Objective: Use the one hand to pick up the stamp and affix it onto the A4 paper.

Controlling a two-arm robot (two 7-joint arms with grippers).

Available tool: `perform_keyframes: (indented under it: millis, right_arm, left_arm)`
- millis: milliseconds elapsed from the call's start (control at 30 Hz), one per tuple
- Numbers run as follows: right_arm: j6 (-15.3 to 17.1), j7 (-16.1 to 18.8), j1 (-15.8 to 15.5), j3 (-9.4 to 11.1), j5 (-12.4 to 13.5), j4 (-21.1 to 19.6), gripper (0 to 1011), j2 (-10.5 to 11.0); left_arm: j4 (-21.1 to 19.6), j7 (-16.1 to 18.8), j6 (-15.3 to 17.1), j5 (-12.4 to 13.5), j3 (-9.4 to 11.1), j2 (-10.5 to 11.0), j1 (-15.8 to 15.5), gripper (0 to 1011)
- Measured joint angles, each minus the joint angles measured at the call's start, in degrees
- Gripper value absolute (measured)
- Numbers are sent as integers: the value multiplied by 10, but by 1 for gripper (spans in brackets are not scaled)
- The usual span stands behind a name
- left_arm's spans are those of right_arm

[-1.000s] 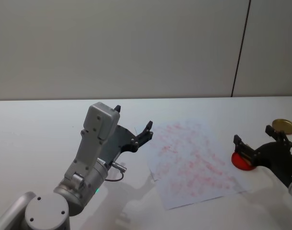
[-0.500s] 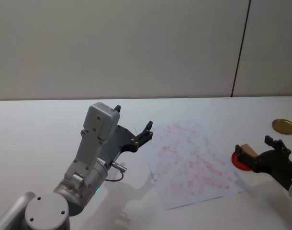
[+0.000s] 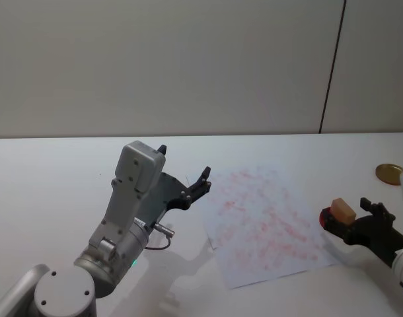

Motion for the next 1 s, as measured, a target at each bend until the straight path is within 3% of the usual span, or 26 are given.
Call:
perform_keyframes:
  millis: [400,767,933,1000]
  right_arm:
    - [3,-2,11,-2,-2,24,712,-6]
    - [-5,-1,20,-2,-6,44,330,-10]
    - [-14,0,22,-2,-11,47,216,-10]
    - [-21,1,23,-2,-15,47,216,-10]
  left_arm:
    - [0,0,0,0,0,0,0,993]
    - [0,0,0,0,0,0,0,993]
    - [0,0,0,0,0,0,0,993]
    - [0,0,0,0,0,0,0,993]
